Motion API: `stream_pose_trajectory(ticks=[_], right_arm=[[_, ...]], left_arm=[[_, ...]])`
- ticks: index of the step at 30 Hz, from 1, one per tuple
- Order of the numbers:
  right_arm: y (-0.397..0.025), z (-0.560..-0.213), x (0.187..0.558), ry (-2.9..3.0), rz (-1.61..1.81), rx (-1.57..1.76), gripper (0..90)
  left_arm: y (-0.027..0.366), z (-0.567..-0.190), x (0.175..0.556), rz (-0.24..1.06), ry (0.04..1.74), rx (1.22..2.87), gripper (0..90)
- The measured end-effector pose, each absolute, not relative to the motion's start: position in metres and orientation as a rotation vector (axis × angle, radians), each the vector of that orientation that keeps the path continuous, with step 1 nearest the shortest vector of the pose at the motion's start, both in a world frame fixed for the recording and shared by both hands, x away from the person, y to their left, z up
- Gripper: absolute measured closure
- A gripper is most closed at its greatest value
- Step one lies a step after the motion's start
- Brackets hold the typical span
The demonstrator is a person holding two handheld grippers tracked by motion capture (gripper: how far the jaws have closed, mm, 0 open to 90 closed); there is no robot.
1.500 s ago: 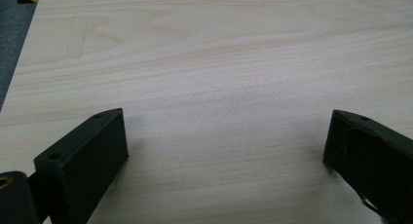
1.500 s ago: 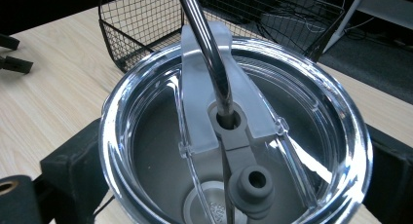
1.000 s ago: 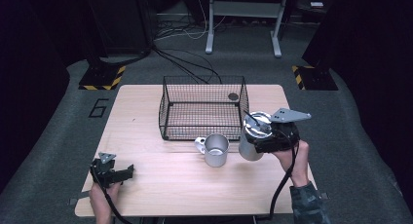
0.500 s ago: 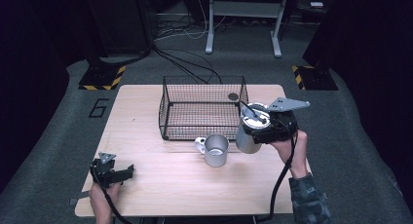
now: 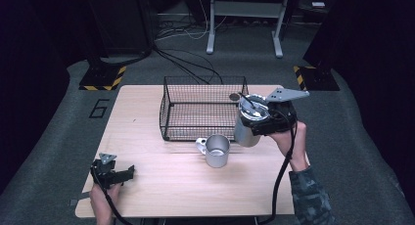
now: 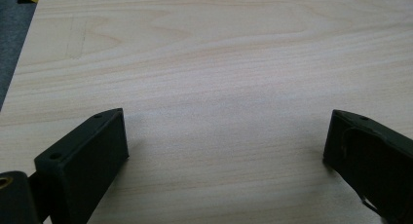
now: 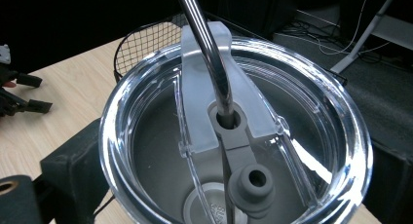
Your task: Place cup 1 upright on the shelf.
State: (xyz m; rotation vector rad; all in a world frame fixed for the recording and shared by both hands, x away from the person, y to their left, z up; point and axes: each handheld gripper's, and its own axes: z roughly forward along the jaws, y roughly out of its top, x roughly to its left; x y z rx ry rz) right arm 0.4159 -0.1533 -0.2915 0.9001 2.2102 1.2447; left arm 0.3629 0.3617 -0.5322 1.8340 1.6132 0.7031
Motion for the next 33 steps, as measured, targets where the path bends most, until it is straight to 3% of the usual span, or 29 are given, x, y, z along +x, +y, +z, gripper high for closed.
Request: stream_pose_trajectory(ticks=[33], right_arm=[[-0.116,-0.274,0.470,2.220,1.257,0.887,3.2]], left_arm=[[0.361,-0.532,0.363,0.699,1.609,1.836,2.7]])
